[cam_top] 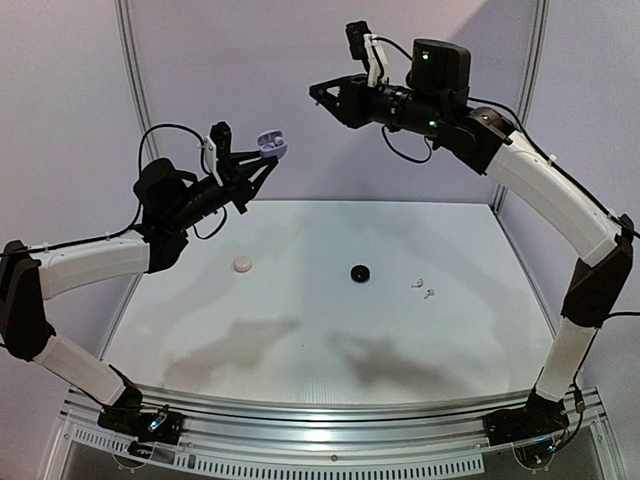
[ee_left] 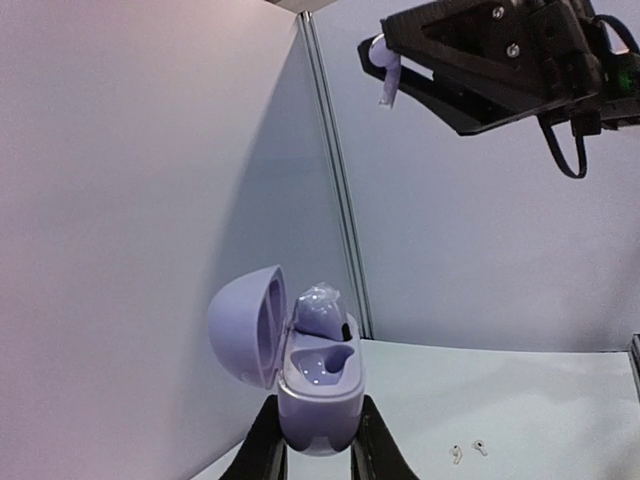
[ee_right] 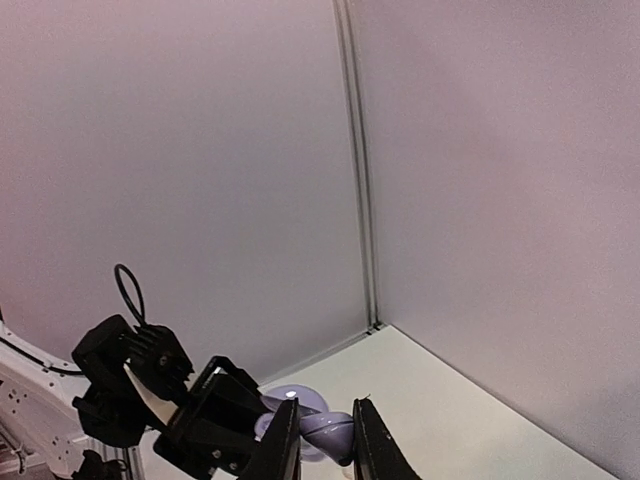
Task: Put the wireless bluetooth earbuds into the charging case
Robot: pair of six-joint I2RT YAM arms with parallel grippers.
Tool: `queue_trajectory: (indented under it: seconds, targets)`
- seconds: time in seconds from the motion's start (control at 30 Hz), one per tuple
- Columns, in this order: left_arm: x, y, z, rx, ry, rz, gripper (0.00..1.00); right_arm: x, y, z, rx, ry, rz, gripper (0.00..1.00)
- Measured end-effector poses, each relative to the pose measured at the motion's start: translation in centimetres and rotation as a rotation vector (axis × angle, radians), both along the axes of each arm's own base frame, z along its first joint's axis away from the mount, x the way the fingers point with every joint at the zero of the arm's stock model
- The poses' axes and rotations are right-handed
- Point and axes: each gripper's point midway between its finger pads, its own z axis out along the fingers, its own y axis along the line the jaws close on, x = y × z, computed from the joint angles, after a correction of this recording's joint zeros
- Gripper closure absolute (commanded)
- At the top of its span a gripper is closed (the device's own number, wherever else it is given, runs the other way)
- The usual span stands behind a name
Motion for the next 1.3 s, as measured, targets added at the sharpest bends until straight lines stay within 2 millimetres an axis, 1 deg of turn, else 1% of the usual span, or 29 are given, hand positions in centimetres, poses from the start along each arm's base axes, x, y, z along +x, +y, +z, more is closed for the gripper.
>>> queue_trajectory:
  seconds: [0.1, 0.2, 0.27, 0.33, 0.47, 0.63, 0.9, 1.3]
  targets:
    - [0.0, 0.1, 0.3, 0.004, -0.026, 0.014, 1.00, -1.2, 3.0, -0.6, 0.013, -0.015, 0.070, 0.81]
    - [0.1, 0.2, 0.4, 0.006, -0.042, 0.025, 1.00, -2.1, 5.6, -2.2, -0.006, -0.015, 0.123, 0.81]
    - [0.1, 0.2, 0.5, 0.008, -0.047, 0.031, 1.00, -2.5, 6.8, -3.2, -0.025, -0.019, 0.151, 0.81]
    - [0.2, 0.2, 0.5, 0.011, -0.051, 0.035, 1.00, -2.9, 7.6, -3.9, -0.042, -0.025, 0.166, 0.81]
    - [0.2, 0.3, 0.5, 0.013, -0.056, 0.039, 1.00, -3.1, 7.8, -4.0, -0.055, -0.044, 0.167, 0.81]
    - [0.2, 0.3, 0.6, 0.014, -0.063, 0.041, 1.00, -2.3, 7.7, -4.1, -0.074, -0.072, 0.129, 0.81]
    - [0.1, 0.3, 0.6, 0.022, -0.077, 0.044, 1.00, -1.0, 8.7, -6.5, -0.132, -0.064, 0.098, 0.81]
    - [0.3, 0.2, 0.1, 0.041, -0.072, 0.049, 1.00, -0.3, 8.3, -7.1, -0.193, -0.105, 0.051, 0.81]
